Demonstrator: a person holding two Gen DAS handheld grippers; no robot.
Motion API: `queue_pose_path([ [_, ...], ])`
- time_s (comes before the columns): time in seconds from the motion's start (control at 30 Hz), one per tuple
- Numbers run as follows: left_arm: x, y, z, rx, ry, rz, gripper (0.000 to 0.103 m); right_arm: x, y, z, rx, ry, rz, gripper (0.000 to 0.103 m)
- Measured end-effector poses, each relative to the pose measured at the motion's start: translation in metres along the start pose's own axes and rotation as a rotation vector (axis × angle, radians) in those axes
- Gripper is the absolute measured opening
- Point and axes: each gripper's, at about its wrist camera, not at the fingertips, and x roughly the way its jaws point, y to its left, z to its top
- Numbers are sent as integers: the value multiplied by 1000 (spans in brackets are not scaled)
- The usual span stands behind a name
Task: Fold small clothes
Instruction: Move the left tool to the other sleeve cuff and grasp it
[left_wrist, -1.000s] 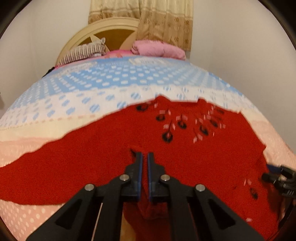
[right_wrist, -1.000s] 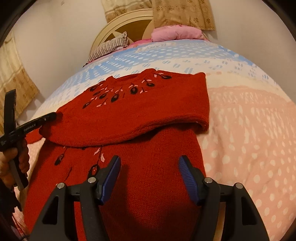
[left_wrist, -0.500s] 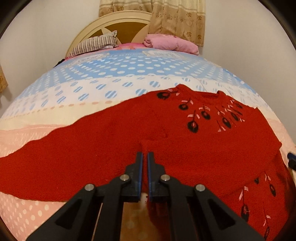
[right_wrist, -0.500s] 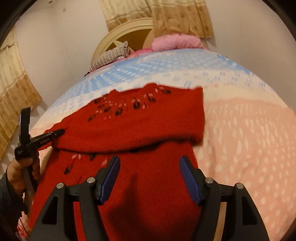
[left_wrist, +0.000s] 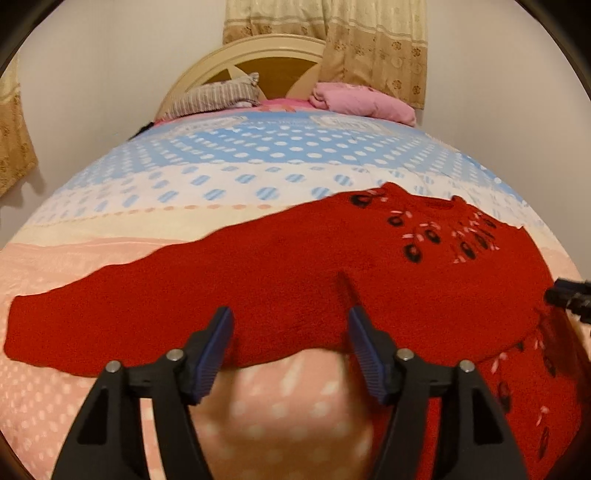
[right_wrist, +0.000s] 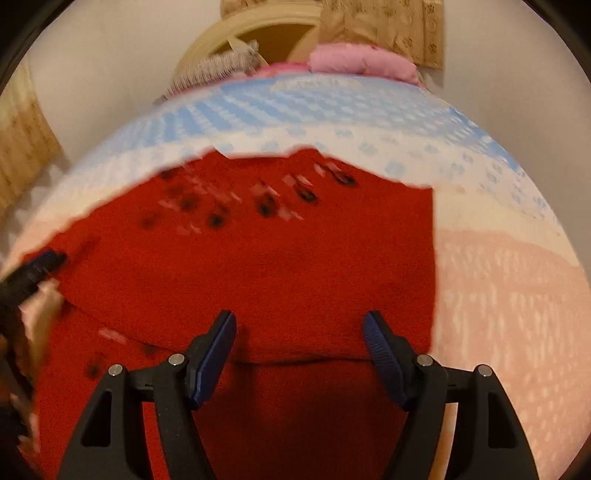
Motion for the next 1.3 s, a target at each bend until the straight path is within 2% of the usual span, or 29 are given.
queue_pose_path([
  [0.13,-6,18,-5,-43,13,6,67,21,32,11,-69,41,28,73],
  [0.2,-11,28,-9,-55,18,10,67,45,46,8,-77,122,59,75],
  [0.23,-15,34,-11,-60,20,13,68,47,56,6,-107,102,28,75],
  [0.33,-23,54,-17,-75,19,41,73,39,80,8,-155,95,81,75],
  [0.4,-27,74,-21,-92,26,77,73,27,97,9,-193,42,67,75],
  [0.47,-26,91,-24,-116,38,106,73,28,114,10,-242,19,95,75],
  [0.53,-25,110,-28,-157,56,132,73,45,122,6,-244,83,145,75],
  [0.57,-26,123,-31,-192,68,146,73,56,125,2,-245,107,154,79],
  [0.63,-29,145,-36,-243,70,169,73,55,130,-5,-270,40,129,82],
  [0.73,-35,182,-44,-343,72,202,73,55,123,-8,-245,22,144,83],
  [0.8,-36,207,-48,-436,84,189,73,57,121,-7,-233,20,159,84],
  [0.93,-40,244,-61,-682,69,79,73,52,127,-13,-250,6,142,86],
  [1.0,-38,256,-68,-808,36,-26,73,52,131,-16,-249,3,142,87],
  [1.03,-38,258,-71,-851,28,-51,74,52,131,-16,-249,3,143,87],
  [1.1,-34,260,-75,-913,13,-118,74,51,133,-16,-248,1,143,87],
  [1.13,-33,259,-74,-924,8,-125,74,51,134,-16,-249,0,141,87],
  [1.3,-20,261,-69,-938,-21,-104,74,49,133,-18,-252,-3,138,88],
])
